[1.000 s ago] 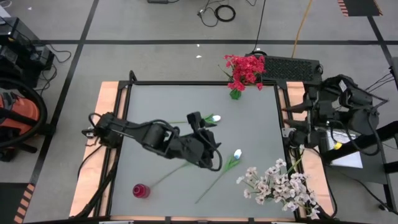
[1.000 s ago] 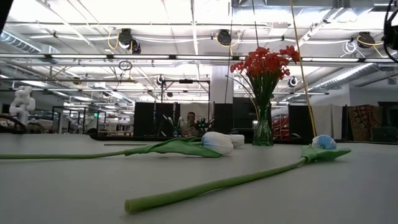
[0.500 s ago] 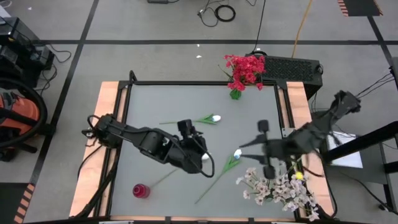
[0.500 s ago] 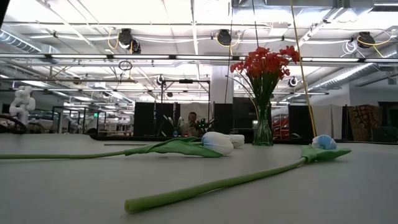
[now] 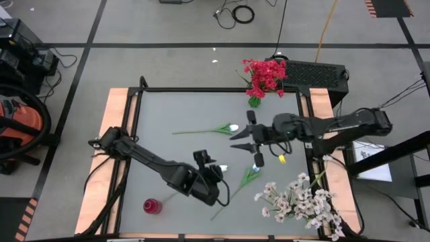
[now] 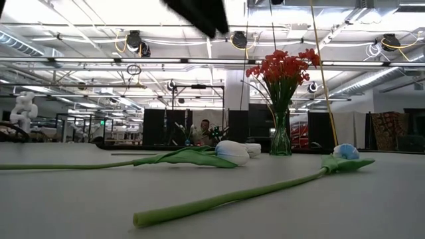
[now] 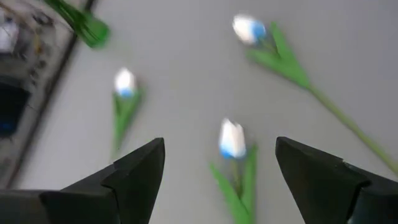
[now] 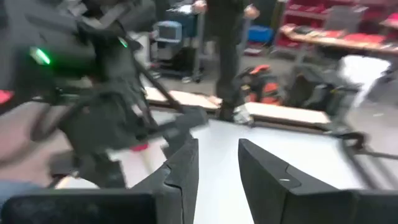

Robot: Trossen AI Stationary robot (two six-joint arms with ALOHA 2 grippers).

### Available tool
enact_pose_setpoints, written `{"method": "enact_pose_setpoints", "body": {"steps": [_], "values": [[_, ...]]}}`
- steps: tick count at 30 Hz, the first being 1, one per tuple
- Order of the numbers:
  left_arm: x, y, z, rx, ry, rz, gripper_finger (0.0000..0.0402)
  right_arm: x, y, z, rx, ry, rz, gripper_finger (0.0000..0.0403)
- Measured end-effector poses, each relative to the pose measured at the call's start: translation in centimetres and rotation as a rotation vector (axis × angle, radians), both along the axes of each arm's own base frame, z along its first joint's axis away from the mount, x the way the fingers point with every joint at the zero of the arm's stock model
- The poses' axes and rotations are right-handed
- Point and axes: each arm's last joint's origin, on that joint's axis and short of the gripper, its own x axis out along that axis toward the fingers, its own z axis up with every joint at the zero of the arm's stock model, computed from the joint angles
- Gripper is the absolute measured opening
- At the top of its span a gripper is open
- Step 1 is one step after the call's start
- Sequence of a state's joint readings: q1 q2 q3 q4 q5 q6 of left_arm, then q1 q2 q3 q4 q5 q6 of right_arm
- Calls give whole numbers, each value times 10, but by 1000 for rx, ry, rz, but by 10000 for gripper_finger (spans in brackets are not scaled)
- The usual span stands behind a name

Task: Sort flowers into vase by color
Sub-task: Put the bottom left white tulip flower into the red vase

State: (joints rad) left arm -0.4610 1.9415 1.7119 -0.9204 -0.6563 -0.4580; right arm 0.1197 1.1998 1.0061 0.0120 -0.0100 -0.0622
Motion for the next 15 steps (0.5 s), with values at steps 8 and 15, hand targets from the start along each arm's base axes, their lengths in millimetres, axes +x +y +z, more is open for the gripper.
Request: {"method": "enact_pose_setpoints", "body": {"steps": [8, 15], "values": [[-25, 10, -72, -90, 162, 143, 313, 19, -5, -22, 14, 89, 12, 105], [-49, 6, -106, -162, 268, 179, 313, 26, -4, -30, 8, 120, 12, 105]]}}
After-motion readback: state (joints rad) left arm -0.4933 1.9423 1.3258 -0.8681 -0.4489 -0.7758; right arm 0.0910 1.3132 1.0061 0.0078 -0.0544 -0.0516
